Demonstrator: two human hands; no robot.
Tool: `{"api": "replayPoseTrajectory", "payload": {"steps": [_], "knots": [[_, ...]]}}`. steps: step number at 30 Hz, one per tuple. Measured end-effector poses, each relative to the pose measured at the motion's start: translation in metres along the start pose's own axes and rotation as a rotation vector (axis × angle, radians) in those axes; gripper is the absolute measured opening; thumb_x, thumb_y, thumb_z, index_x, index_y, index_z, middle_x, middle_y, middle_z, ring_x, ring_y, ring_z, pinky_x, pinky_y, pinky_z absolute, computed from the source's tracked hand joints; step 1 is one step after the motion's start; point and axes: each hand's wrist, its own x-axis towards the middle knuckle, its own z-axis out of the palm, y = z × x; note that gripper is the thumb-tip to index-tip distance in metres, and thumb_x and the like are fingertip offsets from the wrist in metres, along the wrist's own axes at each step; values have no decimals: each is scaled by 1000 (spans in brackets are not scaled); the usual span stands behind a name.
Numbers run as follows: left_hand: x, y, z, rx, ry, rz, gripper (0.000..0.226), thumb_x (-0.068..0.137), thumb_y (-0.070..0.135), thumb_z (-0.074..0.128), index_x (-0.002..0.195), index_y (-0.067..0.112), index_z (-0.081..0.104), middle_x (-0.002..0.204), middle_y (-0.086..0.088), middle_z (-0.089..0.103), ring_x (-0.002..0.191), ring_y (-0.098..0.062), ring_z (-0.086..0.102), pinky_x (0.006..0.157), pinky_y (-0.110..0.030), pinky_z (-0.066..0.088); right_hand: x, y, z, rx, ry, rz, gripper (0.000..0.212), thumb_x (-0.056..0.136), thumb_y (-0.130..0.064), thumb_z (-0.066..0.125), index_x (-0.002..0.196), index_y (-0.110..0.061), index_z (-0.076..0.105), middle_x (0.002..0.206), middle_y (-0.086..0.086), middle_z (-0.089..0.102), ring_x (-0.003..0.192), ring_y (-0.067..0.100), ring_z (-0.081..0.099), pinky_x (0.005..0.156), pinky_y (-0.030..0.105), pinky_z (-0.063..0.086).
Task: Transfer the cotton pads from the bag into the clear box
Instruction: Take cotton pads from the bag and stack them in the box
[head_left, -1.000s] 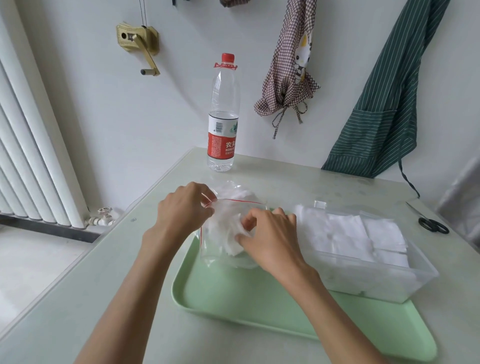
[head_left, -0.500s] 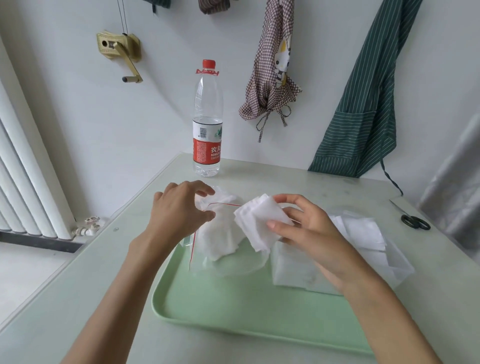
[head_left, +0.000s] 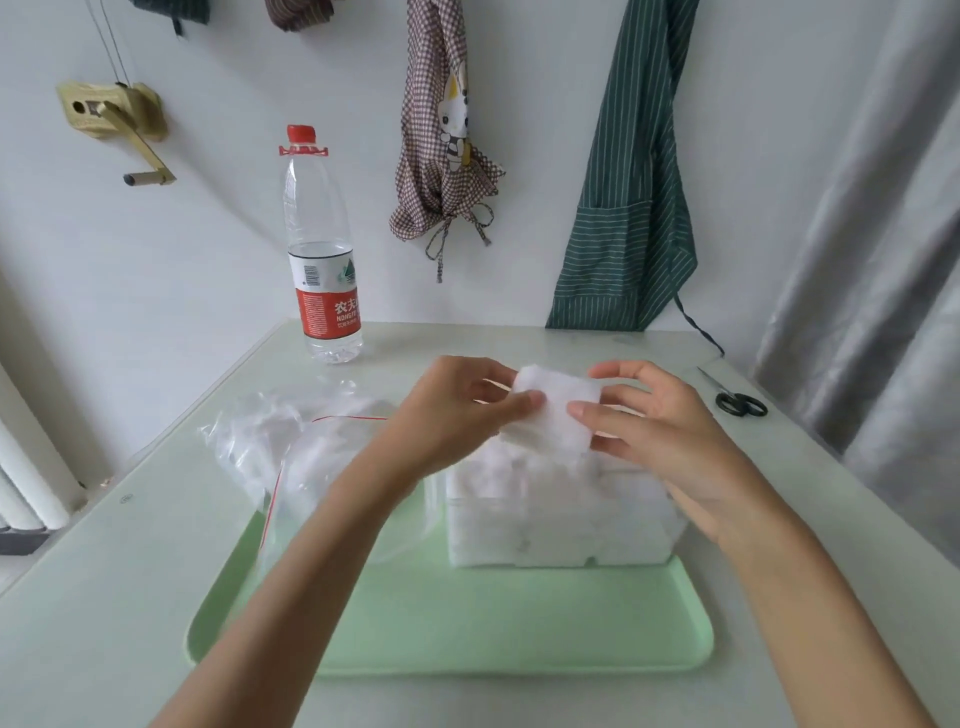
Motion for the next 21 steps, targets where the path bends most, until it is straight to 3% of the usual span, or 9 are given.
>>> {"api": "replayPoseTrajectory", "payload": {"steps": [3,5,7,9,13,15,18,21], "knots": [[14,8,23,-99,59,12,9,81,27,73,80,19,68,77,0,73,67,-11,65,74,-29,54,5,-1,-23,58,86,-7,35,85,-10,67,116,-12,52,85,1,72,69,7,66,67,20,57],[20,14,38,-195,37,7,11,81,22,73,82,12,69,75,-1,72,64,-5,64,69,-21,54,7,1,-38,38,109,-26,33,85,-10,67,113,-12,52,75,-2,71,69,9,65,69,21,57],[24,18,50,-224,36,16,15,81,19,73,87,7,70,77,-1,72,64,-2,64,65,-16,52,9,3,-48,-8,132,-52,28,83,-9,69,105,-14,53,76,1,70,73,13,64,75,24,57],[28,20,56,-195,29,35,10,80,21,74,85,13,70,79,3,72,65,2,63,62,-13,49,11,6,-56,-75,157,-94,21,81,-6,71,89,-16,54,78,4,68,73,14,65,77,27,57],[36,16,64,13,9,-15,13,82,32,70,89,27,61,78,12,70,77,-9,65,68,-23,48,13,12,-70,-288,112,-151,23,77,-2,73,67,-15,56,61,-8,65,60,8,62,68,21,54],[36,12,67,184,-25,-60,21,81,37,70,96,26,59,80,15,67,78,-10,63,66,-27,45,14,18,-76,-372,32,-99,24,77,-2,73,64,-16,58,61,-5,67,62,12,63,74,30,55],[32,6,72,385,-69,-102,27,80,41,69,98,26,56,95,10,69,91,-13,62,80,-30,47,15,25,-78,-528,-68,-29,23,81,-6,69,66,-17,55,61,-3,67,64,16,62,83,43,52],[27,3,75,503,-63,-76,23,81,41,69,85,27,51,96,11,69,94,-14,60,77,-27,43,15,24,-77,-628,-106,-18,24,84,-9,67,68,-19,52,55,-9,64,56,11,52,61,27,44]]}}
